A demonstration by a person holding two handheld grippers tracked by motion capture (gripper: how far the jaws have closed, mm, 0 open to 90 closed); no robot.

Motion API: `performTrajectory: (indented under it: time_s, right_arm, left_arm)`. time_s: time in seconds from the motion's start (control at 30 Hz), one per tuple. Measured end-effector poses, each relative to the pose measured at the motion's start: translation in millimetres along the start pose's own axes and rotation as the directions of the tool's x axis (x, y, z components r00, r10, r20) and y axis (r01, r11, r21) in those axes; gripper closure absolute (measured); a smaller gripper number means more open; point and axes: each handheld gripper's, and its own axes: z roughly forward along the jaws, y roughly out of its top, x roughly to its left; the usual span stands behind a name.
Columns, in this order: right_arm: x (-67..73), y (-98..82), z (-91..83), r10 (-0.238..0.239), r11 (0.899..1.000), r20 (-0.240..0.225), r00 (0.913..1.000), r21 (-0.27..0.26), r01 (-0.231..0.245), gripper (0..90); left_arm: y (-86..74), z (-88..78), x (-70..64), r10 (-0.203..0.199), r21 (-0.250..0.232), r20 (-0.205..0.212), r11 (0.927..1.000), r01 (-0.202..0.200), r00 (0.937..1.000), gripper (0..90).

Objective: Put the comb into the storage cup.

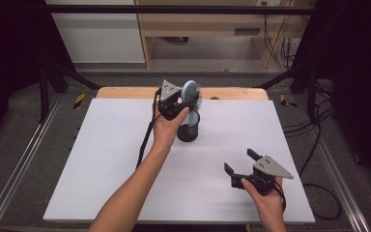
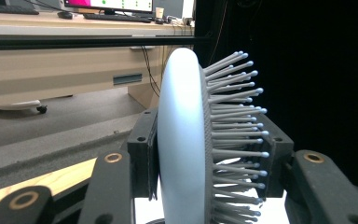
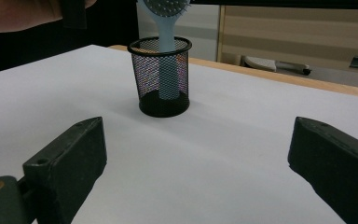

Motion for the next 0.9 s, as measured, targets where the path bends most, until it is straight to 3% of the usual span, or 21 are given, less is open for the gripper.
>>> performTrajectory:
  time_s: [0.9]
  right_arm:
    - [-0.6,0.1,-0.4,0.003,1.0,0.002,1.0,-0.003,-0.003,4.7]
  left_arm:
    - [-12.0,-2.3,10.4,-0.033,0.005,-0.019,0.9994,0.033,0.9993,51.0]
